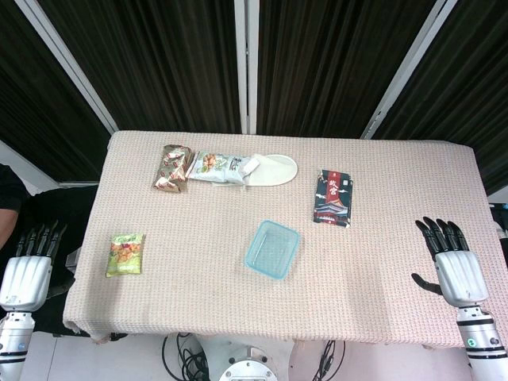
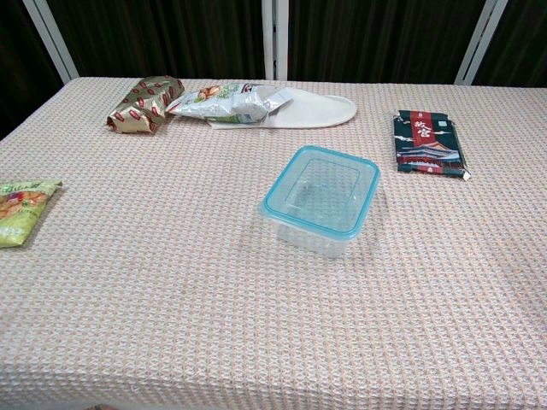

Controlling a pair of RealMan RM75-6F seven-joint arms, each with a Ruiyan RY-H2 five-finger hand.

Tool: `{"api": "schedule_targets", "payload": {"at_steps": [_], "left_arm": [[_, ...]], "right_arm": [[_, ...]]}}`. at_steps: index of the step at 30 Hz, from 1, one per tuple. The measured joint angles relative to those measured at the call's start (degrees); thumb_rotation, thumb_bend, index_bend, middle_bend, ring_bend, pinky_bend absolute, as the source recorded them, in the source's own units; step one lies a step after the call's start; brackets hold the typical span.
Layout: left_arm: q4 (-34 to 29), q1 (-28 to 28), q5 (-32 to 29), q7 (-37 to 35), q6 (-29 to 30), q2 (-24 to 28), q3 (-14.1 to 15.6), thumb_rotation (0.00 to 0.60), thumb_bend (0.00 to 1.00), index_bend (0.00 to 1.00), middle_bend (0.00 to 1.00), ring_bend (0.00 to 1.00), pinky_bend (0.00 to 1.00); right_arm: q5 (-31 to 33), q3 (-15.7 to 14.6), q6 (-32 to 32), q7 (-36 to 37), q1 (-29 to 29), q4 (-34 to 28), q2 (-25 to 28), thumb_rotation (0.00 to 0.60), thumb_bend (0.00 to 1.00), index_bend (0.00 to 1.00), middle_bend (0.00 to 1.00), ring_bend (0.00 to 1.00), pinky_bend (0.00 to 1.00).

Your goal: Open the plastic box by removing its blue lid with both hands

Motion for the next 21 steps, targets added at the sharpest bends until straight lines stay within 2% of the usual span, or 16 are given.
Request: {"api": "schedule_targets", "payload": {"at_steps": [13, 21], "left_arm": [[0.5, -0.6, -0.4, 0.4, -0.6, -0.8, -0.3, 0.600, 0.00, 0.03, 0.01, 0.00, 0.07], [-0.7, -0.5, 0.6, 1.2, 0.3, -0.4, -0.1, 0.600, 0.00, 0.03, 0.01, 0.00, 0.07]], "right_arm": [[-2.6, 0.0, -2.7, 1.7, 3.1, 0.3, -1.0, 0.600, 0.03, 0.00, 0.07, 0.00, 0.00], [-6.0, -0.4, -7.6, 3.0, 7.8, 1.6, -3.0, 0.600, 0.03, 0.00, 0.07, 0.00, 0.00]]}}
